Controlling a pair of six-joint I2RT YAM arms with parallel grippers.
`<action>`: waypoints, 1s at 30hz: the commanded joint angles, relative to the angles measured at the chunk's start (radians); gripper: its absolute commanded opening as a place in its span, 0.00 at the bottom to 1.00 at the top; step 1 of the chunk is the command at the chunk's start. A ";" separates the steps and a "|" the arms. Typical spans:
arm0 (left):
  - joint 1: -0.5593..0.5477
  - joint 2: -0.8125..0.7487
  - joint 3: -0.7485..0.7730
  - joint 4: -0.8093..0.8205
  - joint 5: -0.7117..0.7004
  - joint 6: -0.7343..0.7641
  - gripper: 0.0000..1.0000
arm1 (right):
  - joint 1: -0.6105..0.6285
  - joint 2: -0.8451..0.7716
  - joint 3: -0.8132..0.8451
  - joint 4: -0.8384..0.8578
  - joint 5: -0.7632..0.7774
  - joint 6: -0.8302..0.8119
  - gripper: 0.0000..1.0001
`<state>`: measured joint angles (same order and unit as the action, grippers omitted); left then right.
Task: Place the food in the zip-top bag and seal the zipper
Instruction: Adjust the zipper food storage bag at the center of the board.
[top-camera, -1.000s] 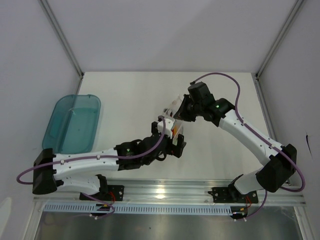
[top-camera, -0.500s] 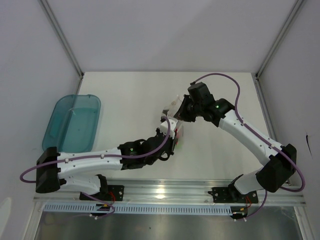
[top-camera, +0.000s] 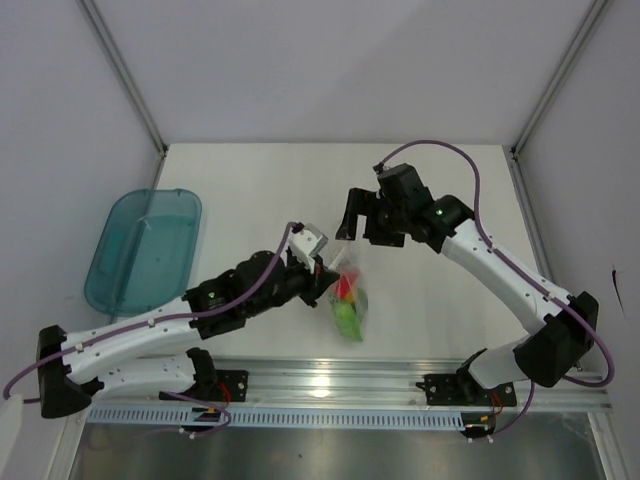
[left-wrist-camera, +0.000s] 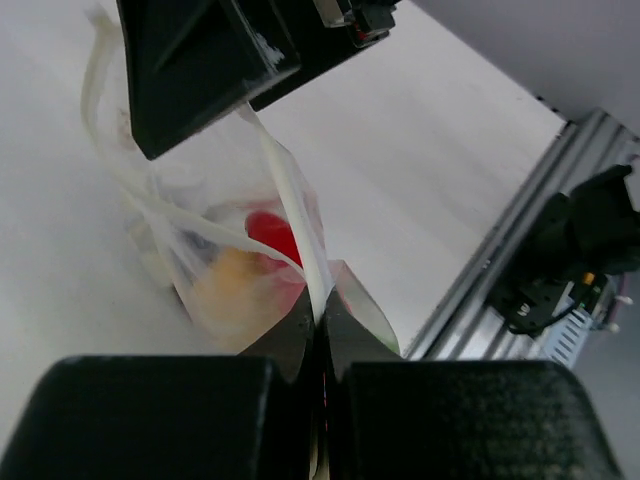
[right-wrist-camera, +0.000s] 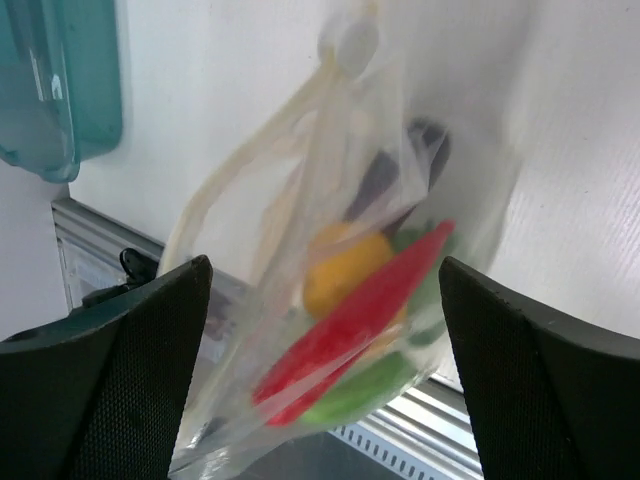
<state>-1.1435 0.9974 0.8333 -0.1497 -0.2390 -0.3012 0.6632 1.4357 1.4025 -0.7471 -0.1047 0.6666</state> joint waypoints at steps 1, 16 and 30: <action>0.085 -0.080 0.016 -0.020 0.327 0.069 0.01 | -0.010 -0.064 0.056 -0.054 0.017 -0.177 0.99; 0.258 -0.204 -0.007 -0.142 0.806 0.122 0.00 | -0.089 -0.357 -0.222 0.302 -0.408 -0.465 0.99; 0.376 -0.312 0.036 -0.178 1.049 0.093 0.00 | -0.214 -0.371 -0.381 0.546 -0.829 -0.535 0.97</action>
<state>-0.7876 0.7116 0.8143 -0.3374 0.7296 -0.2016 0.4656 1.0481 1.0302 -0.2783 -0.8043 0.1783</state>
